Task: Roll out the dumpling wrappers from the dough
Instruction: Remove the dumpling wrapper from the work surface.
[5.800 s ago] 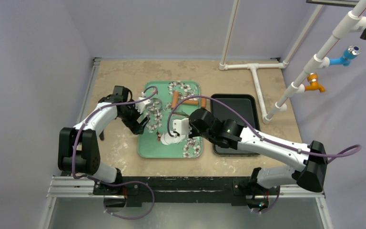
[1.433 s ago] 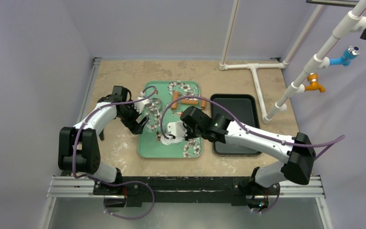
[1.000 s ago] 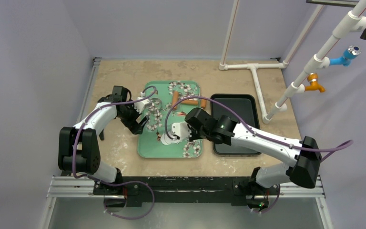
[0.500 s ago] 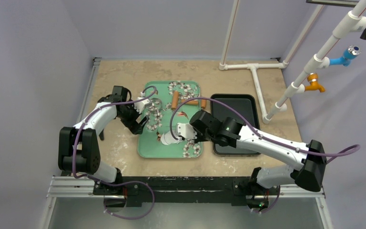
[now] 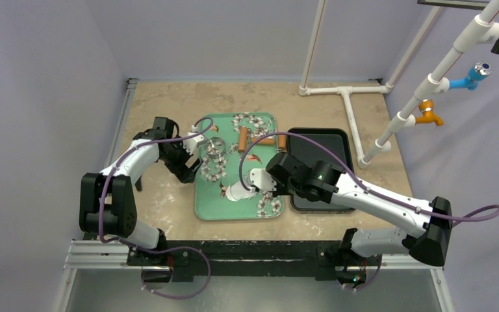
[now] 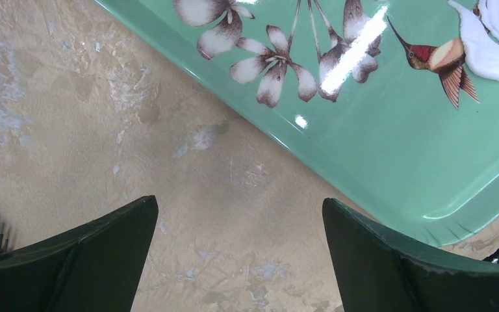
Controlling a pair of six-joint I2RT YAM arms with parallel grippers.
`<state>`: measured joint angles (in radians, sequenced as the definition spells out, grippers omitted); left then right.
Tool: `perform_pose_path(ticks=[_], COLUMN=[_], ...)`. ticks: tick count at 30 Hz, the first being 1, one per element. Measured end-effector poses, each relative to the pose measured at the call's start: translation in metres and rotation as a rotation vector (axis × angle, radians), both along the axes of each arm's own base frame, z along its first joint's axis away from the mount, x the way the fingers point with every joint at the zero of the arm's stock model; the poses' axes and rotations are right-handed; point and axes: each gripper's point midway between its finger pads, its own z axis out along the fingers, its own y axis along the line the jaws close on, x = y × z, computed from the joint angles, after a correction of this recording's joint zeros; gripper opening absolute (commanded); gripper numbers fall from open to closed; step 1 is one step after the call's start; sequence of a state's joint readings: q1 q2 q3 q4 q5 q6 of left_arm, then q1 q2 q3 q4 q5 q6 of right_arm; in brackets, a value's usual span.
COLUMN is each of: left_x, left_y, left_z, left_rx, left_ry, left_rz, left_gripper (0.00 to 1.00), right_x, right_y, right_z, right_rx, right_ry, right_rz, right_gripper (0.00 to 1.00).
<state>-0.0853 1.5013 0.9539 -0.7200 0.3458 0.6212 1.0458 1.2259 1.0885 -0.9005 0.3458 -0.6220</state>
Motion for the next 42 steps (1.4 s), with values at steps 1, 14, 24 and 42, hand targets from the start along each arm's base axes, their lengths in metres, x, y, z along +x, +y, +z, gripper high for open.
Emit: perform_pose_path(ticks=[1, 14, 24, 42], left_x=[0.0, -0.008, -0.01, -0.012], left_y=[0.0, -0.011, -0.012, -0.013], left_z=[0.0, 0.002, 0.002, -0.006], left_rx=[-0.001, -0.059, -0.067, -0.043], left_ry=[0.0, 0.027, 0.033, 0.06], left_rz=[0.0, -0.037, -0.038, -0.047], left_gripper=[1.0, 1.0, 1.0, 1.0], right_x=[0.0, 0.0, -0.046, -0.083], right_y=[0.001, 0.033, 0.05, 0.042], right_z=[0.002, 0.072, 0.081, 0.019], right_rx=[0.007, 0.273, 0.467, 0.455], right_ry=[0.002, -0.023, 0.282, 0.527], right_rz=[0.0, -0.012, -0.177, -0.477], right_gripper=[0.0, 0.0, 0.0, 0.0])
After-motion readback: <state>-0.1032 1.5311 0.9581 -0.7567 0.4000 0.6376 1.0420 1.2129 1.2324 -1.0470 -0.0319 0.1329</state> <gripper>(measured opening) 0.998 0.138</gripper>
